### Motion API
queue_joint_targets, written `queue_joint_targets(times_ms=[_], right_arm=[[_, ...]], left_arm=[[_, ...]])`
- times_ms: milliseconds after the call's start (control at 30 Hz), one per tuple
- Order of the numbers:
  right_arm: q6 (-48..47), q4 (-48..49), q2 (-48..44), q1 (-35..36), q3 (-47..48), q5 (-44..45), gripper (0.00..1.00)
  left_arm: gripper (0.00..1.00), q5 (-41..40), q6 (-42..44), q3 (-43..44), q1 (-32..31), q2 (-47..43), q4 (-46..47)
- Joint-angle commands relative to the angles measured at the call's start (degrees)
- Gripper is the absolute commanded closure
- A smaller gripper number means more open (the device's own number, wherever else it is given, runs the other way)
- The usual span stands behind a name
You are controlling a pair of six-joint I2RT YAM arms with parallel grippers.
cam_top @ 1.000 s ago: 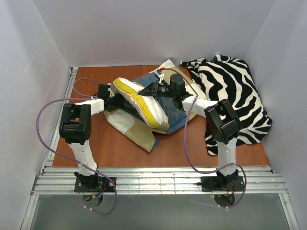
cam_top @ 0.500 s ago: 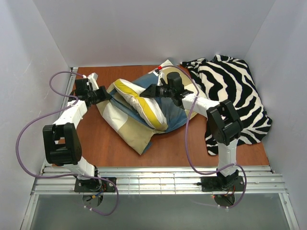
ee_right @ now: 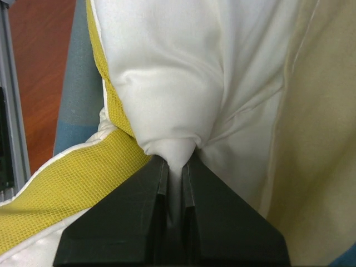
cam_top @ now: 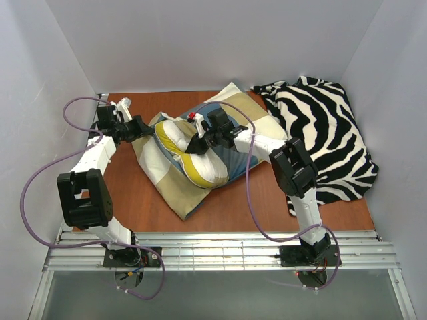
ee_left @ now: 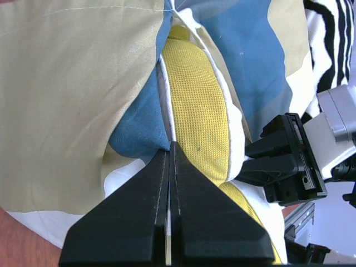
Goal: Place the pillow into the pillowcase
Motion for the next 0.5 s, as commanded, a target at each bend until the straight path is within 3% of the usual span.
queue_joint_targets(times_ms=[0, 233, 467], right_arm=[[-11.1, -22.5, 5.8, -1.0, 2.4, 6.9, 0.99], [-9.5, -28.8, 13.1, -0.4, 12.2, 11.6, 0.99], [-7.8, -30.0, 17.2, 0.6, 18.7, 13.3, 0.99]], left_arm=[[1.0, 3.4, -2.1, 6.2, 3.5, -0.8, 9.1], [1.0, 16.9, -5.6, 3.4, 1.7, -5.9, 12.9], [1.0, 19.8, -3.6, -3.8, -1.5, -11.8, 9.3]])
